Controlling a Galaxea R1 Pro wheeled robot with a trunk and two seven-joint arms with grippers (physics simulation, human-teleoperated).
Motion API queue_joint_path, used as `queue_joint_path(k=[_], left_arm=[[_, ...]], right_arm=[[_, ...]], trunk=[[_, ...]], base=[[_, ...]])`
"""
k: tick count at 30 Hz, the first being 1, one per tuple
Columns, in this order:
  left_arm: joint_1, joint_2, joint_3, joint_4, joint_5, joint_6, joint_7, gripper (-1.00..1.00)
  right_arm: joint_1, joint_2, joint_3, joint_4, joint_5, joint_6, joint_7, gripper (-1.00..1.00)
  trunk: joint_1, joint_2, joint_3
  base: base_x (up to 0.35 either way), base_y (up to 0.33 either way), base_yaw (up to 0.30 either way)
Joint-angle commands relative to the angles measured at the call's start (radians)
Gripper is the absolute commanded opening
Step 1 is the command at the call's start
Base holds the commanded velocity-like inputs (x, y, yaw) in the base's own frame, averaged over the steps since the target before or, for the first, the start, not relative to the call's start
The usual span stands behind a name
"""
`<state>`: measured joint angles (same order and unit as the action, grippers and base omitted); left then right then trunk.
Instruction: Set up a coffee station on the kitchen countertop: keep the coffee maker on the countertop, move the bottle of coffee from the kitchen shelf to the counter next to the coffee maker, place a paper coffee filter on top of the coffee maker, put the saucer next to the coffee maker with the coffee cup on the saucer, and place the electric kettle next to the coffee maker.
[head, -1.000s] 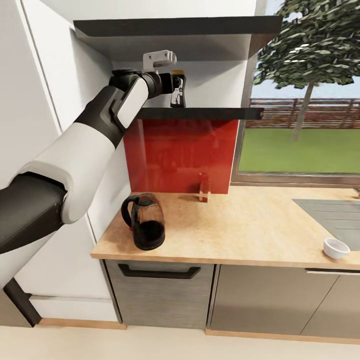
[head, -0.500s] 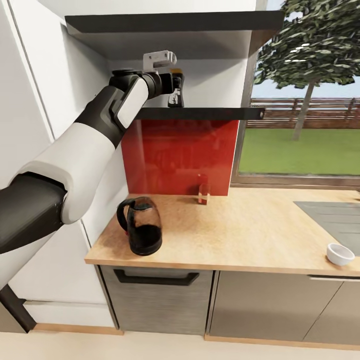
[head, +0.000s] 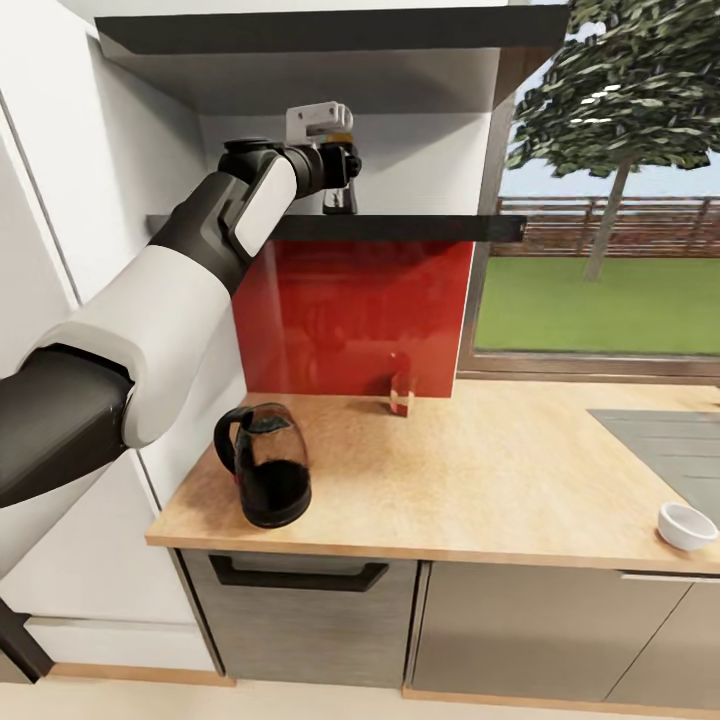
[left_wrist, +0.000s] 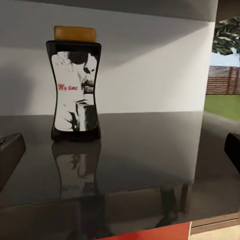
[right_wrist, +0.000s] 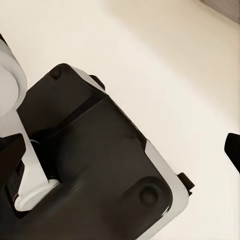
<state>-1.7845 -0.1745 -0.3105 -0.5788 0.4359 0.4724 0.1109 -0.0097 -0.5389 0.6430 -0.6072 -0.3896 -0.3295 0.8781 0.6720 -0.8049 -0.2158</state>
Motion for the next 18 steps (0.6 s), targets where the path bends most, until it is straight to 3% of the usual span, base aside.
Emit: queue_joint_path(k=[1, 11, 18], left_arm=[[-0.001, 0.0, -0.003, 0.0, 0.011, 0.003, 0.009, 1.0], [-0.001, 0.0, -0.024, 0.0, 0.009, 0.003, 0.02, 1.0], [-0.001, 0.0, -0.057, -0.019, 0.009, 0.006, 0.122, 1.0]], right_arm=[[-0.001, -0.001, 0.006, 0.0, -0.005, -0.005, -0.001, 1.0], [-0.001, -0.001, 0.006, 0.0, -0.005, -0.005, -0.001, 1.0], [-0.001, -0.001, 0.006, 0.0, -0.005, -0.005, -0.002, 1.0]], trunk=[[0.0, -0.001, -0.001], [0.0, -0.001, -0.001], [0.0, -0.001, -0.001]], base=[[0.115, -0.025, 0.0], [0.109, -0.021, 0.0], [0.012, -0.002, 0.0]])
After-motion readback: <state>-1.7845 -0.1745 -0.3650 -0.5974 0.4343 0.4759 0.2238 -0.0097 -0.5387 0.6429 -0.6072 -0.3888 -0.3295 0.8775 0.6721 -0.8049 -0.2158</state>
